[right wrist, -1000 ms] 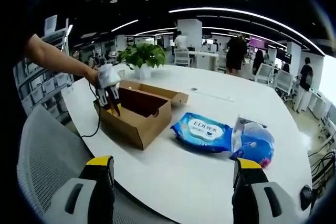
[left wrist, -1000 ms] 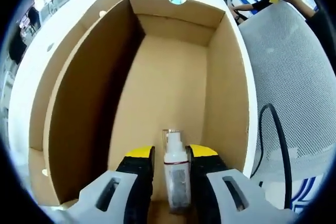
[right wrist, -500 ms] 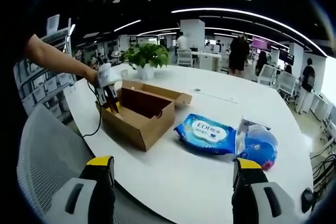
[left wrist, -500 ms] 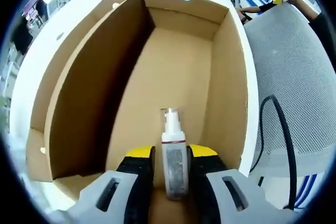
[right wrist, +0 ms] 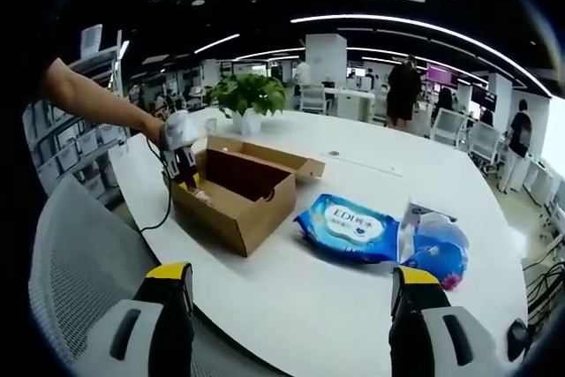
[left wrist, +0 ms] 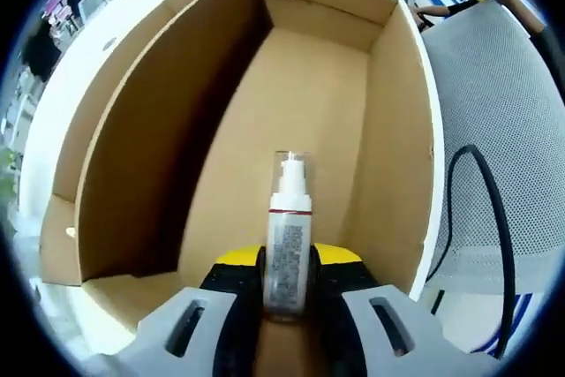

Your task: Operate the shoe box by opening the lid, removing the specified soft item, and placing it in the target area until the item is outside and the box remains undamaged.

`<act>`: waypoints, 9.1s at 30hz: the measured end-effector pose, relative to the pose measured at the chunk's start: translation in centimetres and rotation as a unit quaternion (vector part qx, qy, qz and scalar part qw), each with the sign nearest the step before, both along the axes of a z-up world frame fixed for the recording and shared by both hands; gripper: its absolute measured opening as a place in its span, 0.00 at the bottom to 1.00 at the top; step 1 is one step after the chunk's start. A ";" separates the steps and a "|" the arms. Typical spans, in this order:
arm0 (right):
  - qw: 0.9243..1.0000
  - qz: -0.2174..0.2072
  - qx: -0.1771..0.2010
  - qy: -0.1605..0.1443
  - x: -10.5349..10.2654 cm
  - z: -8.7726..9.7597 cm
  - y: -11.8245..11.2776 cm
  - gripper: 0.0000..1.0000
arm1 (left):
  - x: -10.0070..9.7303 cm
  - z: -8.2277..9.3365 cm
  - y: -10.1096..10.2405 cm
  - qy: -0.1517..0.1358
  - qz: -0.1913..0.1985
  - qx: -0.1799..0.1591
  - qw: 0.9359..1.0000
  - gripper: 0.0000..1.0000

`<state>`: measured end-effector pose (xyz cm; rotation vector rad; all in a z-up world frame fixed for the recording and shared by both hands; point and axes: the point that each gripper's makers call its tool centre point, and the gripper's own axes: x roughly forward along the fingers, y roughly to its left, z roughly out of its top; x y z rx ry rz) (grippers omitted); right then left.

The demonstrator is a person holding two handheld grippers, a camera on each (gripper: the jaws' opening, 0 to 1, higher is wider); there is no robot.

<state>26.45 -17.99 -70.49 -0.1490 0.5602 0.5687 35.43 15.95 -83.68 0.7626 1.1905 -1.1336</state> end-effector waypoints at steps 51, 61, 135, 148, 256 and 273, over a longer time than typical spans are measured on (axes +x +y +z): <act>0.998 0.033 0.000 -0.044 0.9 2.4 0.8 0.85 | 2.6 5.7 -3.5 -0.076 0.045 -0.068 0.994 0.18; 0.997 0.049 0.002 -0.061 1.4 3.2 1.9 0.82 | 2.0 7.6 -5.7 -0.095 0.019 -0.091 0.991 0.18; 0.968 0.224 0.032 -0.107 1.1 5.2 10.1 0.43 | -6.7 16.9 -18.8 -0.133 -0.171 -0.258 0.941 0.18; 0.954 0.281 0.002 -0.105 1.6 4.2 11.0 0.34 | -7.4 17.2 -19.6 -0.130 -0.186 -0.282 0.932 0.18; 0.903 0.378 -0.190 -0.077 11.1 4.2 5.2 0.14 | -5.3 15.4 -10.5 -0.148 0.190 -0.332 0.912 0.57; 0.885 0.374 -0.272 -0.059 16.8 3.2 1.4 0.14 | -6.2 16.1 -7.8 -0.172 0.234 -0.328 0.899 0.64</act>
